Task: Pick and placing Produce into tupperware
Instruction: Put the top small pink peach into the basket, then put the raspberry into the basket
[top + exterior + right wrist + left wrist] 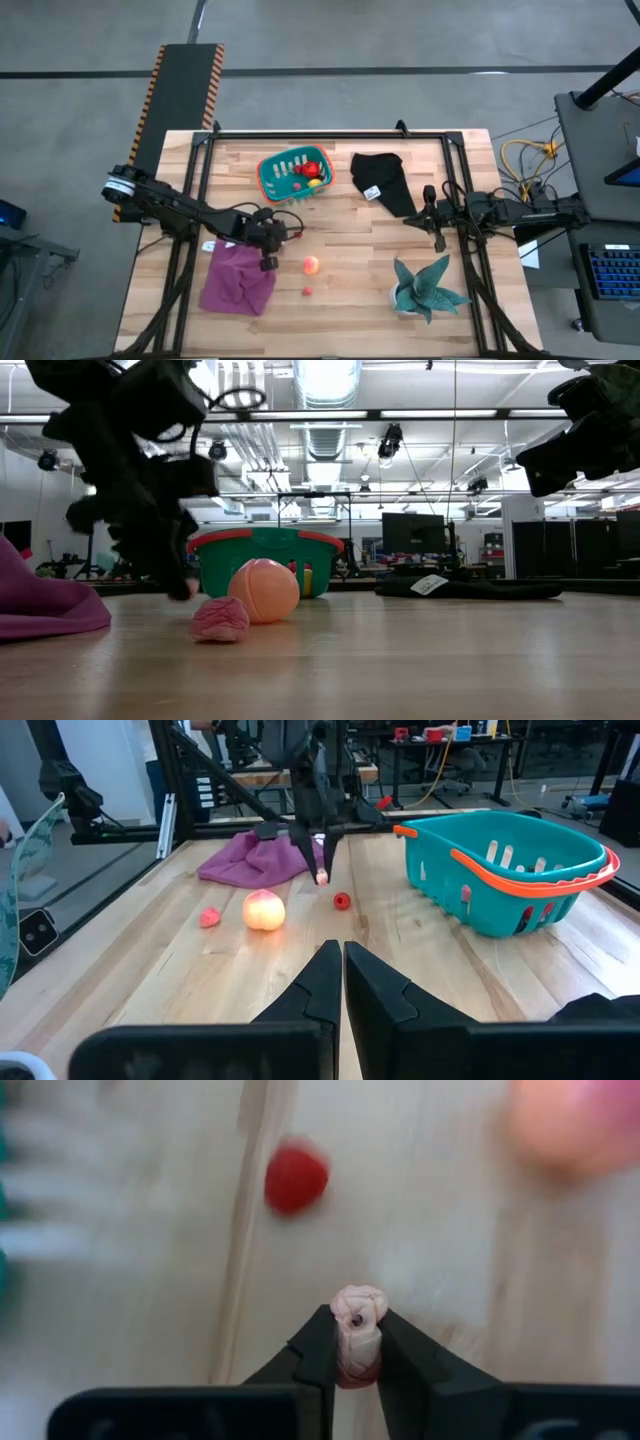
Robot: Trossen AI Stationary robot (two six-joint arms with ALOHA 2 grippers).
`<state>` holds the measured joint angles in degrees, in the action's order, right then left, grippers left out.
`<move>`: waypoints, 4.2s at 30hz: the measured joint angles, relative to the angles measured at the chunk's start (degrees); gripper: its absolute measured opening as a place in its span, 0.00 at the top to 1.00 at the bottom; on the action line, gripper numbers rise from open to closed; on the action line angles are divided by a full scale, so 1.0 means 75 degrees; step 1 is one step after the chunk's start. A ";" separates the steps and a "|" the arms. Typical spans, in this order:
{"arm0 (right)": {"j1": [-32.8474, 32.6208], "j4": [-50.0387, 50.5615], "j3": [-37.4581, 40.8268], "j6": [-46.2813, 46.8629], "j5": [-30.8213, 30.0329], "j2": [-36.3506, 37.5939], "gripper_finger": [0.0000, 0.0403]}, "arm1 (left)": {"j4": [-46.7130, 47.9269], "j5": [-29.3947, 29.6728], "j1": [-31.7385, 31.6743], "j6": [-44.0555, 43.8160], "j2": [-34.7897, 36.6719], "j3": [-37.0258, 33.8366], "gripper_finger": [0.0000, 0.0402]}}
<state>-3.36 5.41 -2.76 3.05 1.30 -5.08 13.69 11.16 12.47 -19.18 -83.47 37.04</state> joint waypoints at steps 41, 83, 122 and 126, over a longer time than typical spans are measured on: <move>0.0000 -0.0012 0.0003 -0.0005 -0.0067 0.0000 0.98 | -0.2303 0.1812 -0.3893 0.1234 0.0418 0.1416 0.94; -0.0001 -0.0017 0.0009 0.0134 -0.0064 0.0000 0.98 | -0.0495 0.1346 -0.4205 0.1401 -0.1823 0.3386 0.87; -0.0001 -0.0017 0.0017 0.0196 -0.0064 -0.0143 0.98 | 0.0889 -0.0481 -0.1036 0.4399 0.0764 0.2748 0.32; -0.0003 -0.0018 0.0017 0.0199 -0.0064 -0.0146 0.98 | 0.0834 -0.0465 -0.0776 0.4167 0.0440 0.2311 0.32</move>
<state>-3.38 5.28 -2.63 4.54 0.82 -6.17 19.94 7.67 6.65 12.07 -80.17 54.37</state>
